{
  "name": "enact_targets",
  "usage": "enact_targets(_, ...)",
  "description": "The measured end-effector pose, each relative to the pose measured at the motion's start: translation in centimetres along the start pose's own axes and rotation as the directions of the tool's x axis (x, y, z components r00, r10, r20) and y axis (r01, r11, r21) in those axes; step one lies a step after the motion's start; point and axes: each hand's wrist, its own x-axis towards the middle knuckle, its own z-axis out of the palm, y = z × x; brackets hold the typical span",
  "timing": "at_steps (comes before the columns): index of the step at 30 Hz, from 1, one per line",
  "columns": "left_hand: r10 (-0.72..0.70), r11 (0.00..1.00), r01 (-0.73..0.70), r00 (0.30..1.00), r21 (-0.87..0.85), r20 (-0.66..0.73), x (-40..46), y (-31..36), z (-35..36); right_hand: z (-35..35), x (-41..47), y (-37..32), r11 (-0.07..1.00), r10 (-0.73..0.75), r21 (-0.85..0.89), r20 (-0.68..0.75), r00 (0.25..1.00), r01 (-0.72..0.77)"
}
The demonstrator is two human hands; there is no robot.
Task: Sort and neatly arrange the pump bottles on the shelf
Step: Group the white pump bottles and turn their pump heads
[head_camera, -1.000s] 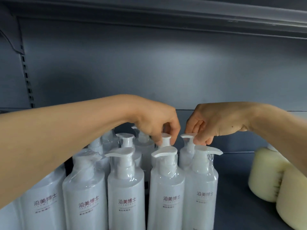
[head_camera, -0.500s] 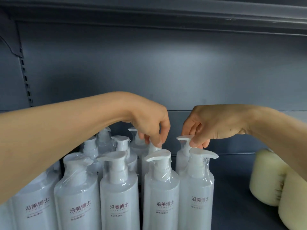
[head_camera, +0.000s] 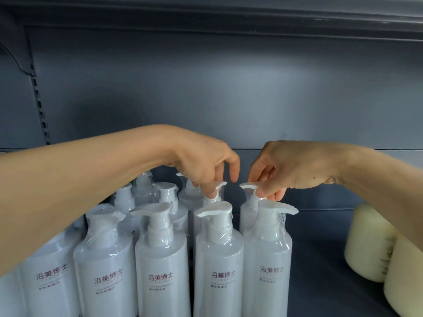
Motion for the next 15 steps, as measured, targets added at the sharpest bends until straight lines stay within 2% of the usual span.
enact_targets(7,0.007,0.998,-0.009,1.0,-0.061,-0.028,-0.2,-0.1,0.3,0.5,0.0,-0.2,1.0,0.002,-0.018,-0.056,0.998,-0.003)
enact_targets(15,-0.004,0.991,-0.003,0.999,-0.131,-0.053,-0.5,-0.3,0.7,0.4,-0.1,-1.1,0.997,0.004,-0.081,-0.01,1.0,-0.005)
